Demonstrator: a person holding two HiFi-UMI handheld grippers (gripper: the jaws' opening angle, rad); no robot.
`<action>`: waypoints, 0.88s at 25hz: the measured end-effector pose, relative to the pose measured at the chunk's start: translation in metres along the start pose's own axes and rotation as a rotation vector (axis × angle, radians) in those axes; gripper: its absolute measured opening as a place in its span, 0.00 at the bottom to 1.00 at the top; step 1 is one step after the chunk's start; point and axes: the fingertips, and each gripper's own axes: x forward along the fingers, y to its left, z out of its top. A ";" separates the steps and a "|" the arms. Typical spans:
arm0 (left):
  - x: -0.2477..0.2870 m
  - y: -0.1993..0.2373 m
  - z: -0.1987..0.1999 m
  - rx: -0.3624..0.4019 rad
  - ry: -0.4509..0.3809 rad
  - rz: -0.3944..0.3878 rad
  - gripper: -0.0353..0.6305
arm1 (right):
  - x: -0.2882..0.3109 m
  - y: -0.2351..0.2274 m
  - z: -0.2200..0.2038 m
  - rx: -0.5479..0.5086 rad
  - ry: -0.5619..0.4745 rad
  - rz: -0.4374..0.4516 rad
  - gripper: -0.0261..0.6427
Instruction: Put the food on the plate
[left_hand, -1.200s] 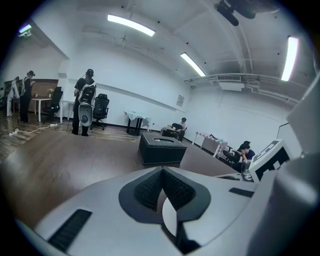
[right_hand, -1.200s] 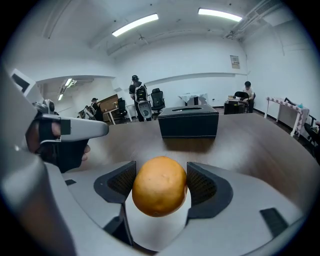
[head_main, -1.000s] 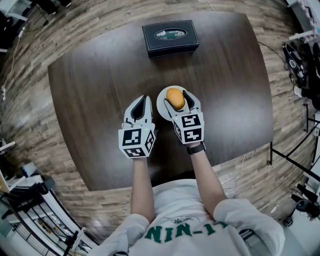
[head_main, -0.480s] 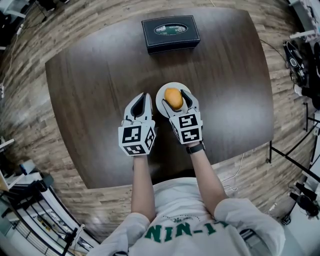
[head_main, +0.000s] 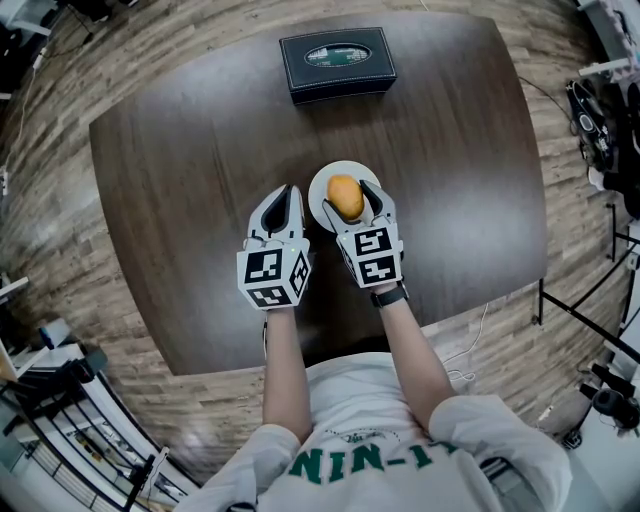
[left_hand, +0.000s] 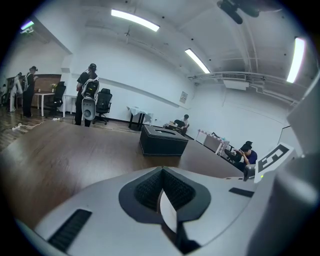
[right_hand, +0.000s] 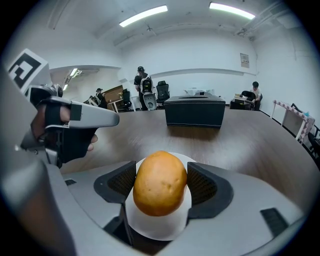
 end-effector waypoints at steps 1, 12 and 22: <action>-0.001 0.000 -0.001 0.000 0.001 0.002 0.07 | -0.001 0.000 -0.001 0.004 0.004 -0.009 0.53; -0.009 0.005 -0.005 -0.003 0.012 0.023 0.07 | -0.001 0.002 -0.010 0.015 0.024 -0.043 0.55; -0.017 0.007 -0.005 -0.001 0.011 0.034 0.07 | 0.003 0.008 -0.011 0.047 -0.005 -0.005 0.72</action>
